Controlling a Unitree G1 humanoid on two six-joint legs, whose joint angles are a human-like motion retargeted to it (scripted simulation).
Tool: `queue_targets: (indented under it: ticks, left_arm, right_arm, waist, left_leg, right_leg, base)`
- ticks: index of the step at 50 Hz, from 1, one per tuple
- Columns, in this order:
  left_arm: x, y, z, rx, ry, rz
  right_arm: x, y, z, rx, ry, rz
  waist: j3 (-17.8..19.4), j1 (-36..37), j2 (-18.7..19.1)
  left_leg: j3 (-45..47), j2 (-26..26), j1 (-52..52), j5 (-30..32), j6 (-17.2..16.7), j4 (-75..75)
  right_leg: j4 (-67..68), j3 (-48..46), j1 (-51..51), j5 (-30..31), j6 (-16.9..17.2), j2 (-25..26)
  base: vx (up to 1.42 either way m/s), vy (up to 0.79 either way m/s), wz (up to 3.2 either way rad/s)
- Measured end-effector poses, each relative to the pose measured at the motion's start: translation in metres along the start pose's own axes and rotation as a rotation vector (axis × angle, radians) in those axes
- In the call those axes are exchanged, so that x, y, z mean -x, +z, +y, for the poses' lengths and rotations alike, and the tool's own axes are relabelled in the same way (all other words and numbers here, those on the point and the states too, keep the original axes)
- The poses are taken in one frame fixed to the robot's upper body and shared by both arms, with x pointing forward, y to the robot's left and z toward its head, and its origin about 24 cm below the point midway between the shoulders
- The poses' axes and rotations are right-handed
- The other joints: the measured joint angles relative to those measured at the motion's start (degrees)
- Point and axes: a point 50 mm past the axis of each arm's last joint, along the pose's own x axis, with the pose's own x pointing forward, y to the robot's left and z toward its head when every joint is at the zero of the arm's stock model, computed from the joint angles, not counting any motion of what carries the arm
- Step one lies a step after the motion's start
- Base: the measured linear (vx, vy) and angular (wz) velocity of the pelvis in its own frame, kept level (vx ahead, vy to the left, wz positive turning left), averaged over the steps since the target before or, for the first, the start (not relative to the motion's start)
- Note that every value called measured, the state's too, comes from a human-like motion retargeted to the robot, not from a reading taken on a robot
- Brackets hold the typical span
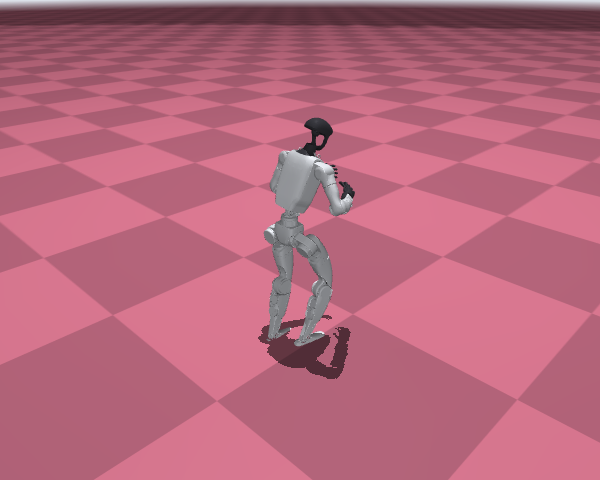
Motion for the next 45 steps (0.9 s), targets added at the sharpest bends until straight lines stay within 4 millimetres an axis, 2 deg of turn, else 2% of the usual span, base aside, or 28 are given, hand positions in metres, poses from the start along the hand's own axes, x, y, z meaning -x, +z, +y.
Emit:
queue_targets:
  ticks: [5, 11, 18, 22, 27, 32, 35, 37, 40, 42, 45]
  left_arm:
    - [0.002, -0.006, -0.002, -0.011, -0.003, 0.027]
    - [0.008, -0.013, 0.001, -0.026, 0.012, 0.073]
    - [0.015, -0.018, 0.01, -0.059, 0.02, 0.115]
    - [0.02, -0.021, 0.018, -0.089, 0.029, 0.14]
    - [0.024, -0.024, 0.02, -0.09, 0.019, 0.164]
    - [0.026, -0.029, 0.021, -0.093, 0.008, 0.188]
    - [0.026, -0.032, 0.021, -0.098, 0.002, 0.197]
    - [0.026, -0.033, 0.021, -0.103, 0.003, 0.196]
    - [0.027, -0.032, 0.02, -0.112, 0.013, 0.183]
    - [0.025, -0.03, 0.019, -0.114, 0.026, 0.163]
    - [0.027, -0.025, 0.02, -0.112, 0.051, 0.138]
  right_arm:
    - [-0.005, 0.006, 0.003, 0.011, 0.028, -0.04]
    - [-0.008, 0.008, 0.003, 0.032, 0.05, -0.065]
    - [-0.007, 0.011, 0.006, 0.011, 0.043, -0.072]
    - [-0.003, 0.013, 0.005, -0.018, 0.014, -0.064]
    - [0.007, 0.002, 0.002, -0.04, -0.02, 0.016]
    - [0.016, -0.012, 0.002, -0.044, -0.038, 0.098]
    - [0.02, -0.019, 0.003, -0.029, -0.034, 0.13]
    - [0.022, -0.023, 0.004, -0.02, -0.029, 0.143]
    - [0.023, -0.027, 0.004, -0.009, -0.021, 0.154]
    - [0.022, -0.031, 0.001, 0.006, -0.022, 0.16]
    - [0.025, -0.035, -0.001, 0.014, -0.034, 0.178]
  waist:
    - [-0.55, -0.23, -1.8]
    - [-1.81, -0.26, -3.22]
    - [-2.91, -0.29, -5.12]
    - [-3.07, -0.52, -6.36]
    - [-2.93, -0.51, -7.12]
    - [-1.99, -0.04, -6.17]
    - [-0.9, 0.36, -4.52]
    - [-0.01, 0.65, -2.69]
    - [1.03, 1.44, 0.32]
    - [0.8, 2.85, 3.89]
    - [0.91, 4.59, 4.42]
  left_leg:
    - [-0.25, -1.94, 0.1, 3.9, 0.23, -4.87]
    - [-0.27, -3.01, 0.74, 7.58, 0.36, -9.57]
    - [-0.98, -4.73, 2.39, 9.2, 0.87, -11.66]
    - [-1.31, -5.35, 3.43, 8.89, 1.29, -10.86]
    - [-0.87, -4.28, 3.86, 6.63, 1.35, -6.94]
    - [0.33, -0.42, 1.85, 1.18, 0.84, 2.81]
    - [1.44, 3.82, -1.65, -3.12, -0.18, 13.99]
    - [3.33, 8.41, -5.25, -4.64, -1.37, 24.11]
    - [5.28, 16.16, -11.44, -4.92, -2.42, 38.86]
    - [3.61, 20.89, -17.52, -4.95, -3.55, 45.99]
    - [3.37, 22.06, -23.32, -4.33, -3.91, 48.92]
  right_leg:
    - [1.44, -0.07, -2.68, 0.99, 0.75, -2.71]
    - [4.09, -0.38, -4.11, -2.94, -0.36, -5.58]
    - [10.67, 0.41, -0.59, -5.16, -1.27, -9.14]
    - [10.77, 1.96, 3.16, -5.62, -0.65, -8.93]
    - [6.68, 2.86, 8.04, -7.03, -0.31, -6.29]
    - [1.5, 1.73, 12.99, -7.98, -1.22, -1.94]
    - [-1.37, 0.84, 15.82, -7.78, -2.1, 2.22]
    - [-3.02, 0.08, 17.4, -7.42, -2.88, 5.66]
    - [-5.21, -0.6, 18.95, -6.74, -4.13, 10.8]
    - [-10.25, -0.28, 19.97, -4.27, -5.1, 16.02]
    - [-12.25, 0.5, 21.47, -4.0, -5.15, 17.31]
  base:
    - [-0.17, 0.06, 0.16]
    - [-0.1, 0.02, 0.07]
    - [-0.01, -0.03, 0.05]
    - [0.02, -0.09, 0.06]
    - [0.03, -0.12, -0.05]
    - [0.05, -0.12, -0.13]
    - [0.06, -0.1, -0.11]
    - [0.08, -0.08, -0.02]
    - [0.11, -0.06, -0.12]
    - [0.16, -0.05, -0.39]
    - [0.22, -0.02, -0.22]
